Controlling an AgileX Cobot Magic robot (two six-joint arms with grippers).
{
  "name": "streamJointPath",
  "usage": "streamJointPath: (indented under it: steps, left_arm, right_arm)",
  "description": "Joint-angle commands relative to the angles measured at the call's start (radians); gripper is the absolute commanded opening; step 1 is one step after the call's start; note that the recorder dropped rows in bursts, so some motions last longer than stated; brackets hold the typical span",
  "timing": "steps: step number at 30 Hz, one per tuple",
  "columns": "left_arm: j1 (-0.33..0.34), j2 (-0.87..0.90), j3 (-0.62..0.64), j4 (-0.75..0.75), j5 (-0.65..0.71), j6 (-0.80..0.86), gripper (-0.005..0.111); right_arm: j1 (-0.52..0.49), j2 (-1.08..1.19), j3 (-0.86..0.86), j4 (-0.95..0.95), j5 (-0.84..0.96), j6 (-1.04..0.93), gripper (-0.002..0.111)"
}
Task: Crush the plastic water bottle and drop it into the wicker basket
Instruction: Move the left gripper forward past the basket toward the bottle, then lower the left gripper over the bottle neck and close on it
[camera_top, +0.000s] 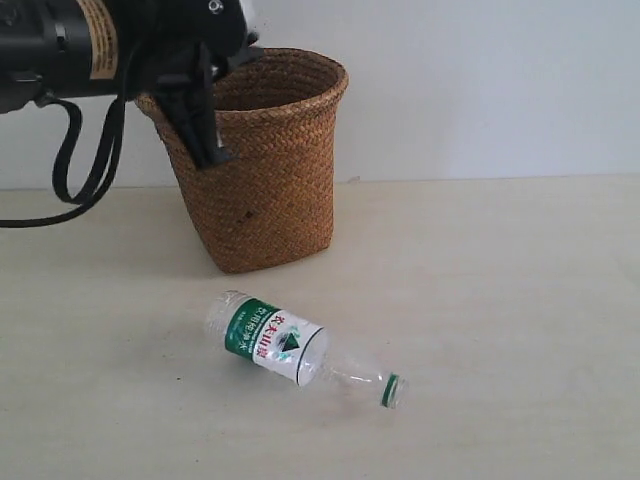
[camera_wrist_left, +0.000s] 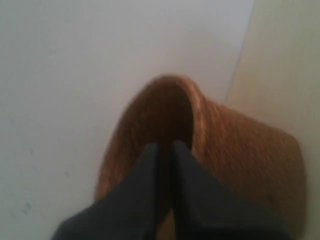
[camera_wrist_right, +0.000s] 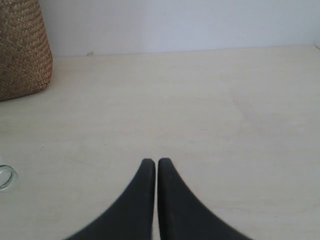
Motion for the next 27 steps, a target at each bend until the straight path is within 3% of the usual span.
streamJointPath:
  steps: [1,4,7,10,12,15,17,19,20,22,27]
  left_arm:
    - [-0.003,0.05,-0.005,-0.065,0.167,0.01,0.004]
    - [-0.005,0.079,-0.005,-0.067,0.144,0.2,0.004]
    - [-0.005,0.101,-0.005,-0.094,0.121,0.255,0.004]
    - [-0.005,0.12,-0.005,-0.242,0.123,0.213,0.004]
    - [-0.005,0.132,-0.005,-0.424,0.139,0.211,0.004]
    - [-0.005,0.149,-0.005,-0.546,0.144,0.248,0.004]
    - [-0.009,0.161,-0.005,-0.548,0.147,0.4,0.004]
    - [-0.024,0.171,-0.005,-0.548,0.175,0.661,0.004]
    - [-0.055,0.19,-0.005,-0.548,0.235,0.904,0.004]
    - [-0.102,0.223,-0.005,-0.572,0.322,1.094,0.004]
    - [-0.21,0.25,-0.026,-0.796,0.309,1.254,0.004]
  right_arm:
    - [-0.002,-0.006,0.0,0.001,-0.004,-0.001,0.0]
    - [-0.002,-0.006,0.0,0.001,-0.004,-0.001,0.0]
    - [-0.002,-0.006,0.0,0.001,-0.004,-0.001,0.0]
    - [-0.002,-0.006,0.0,0.001,-0.004,-0.001,0.0]
    - [-0.002,-0.006,0.0,0.001,-0.004,-0.001,0.0]
    - [-0.002,-0.006,0.0,0.001,-0.004,-0.001,0.0]
    - [-0.002,-0.006,0.0,0.001,-0.004,-0.001,0.0]
    - [-0.002,-0.006,0.0,0.001,-0.004,-0.001,0.0]
    - [-0.002,-0.006,0.0,0.001,-0.004,-0.001,0.0]
    - [-0.002,-0.006,0.0,0.001,-0.004,-0.001,0.0]
    - [-0.002,-0.006,0.0,0.001,-0.004,-0.001,0.0]
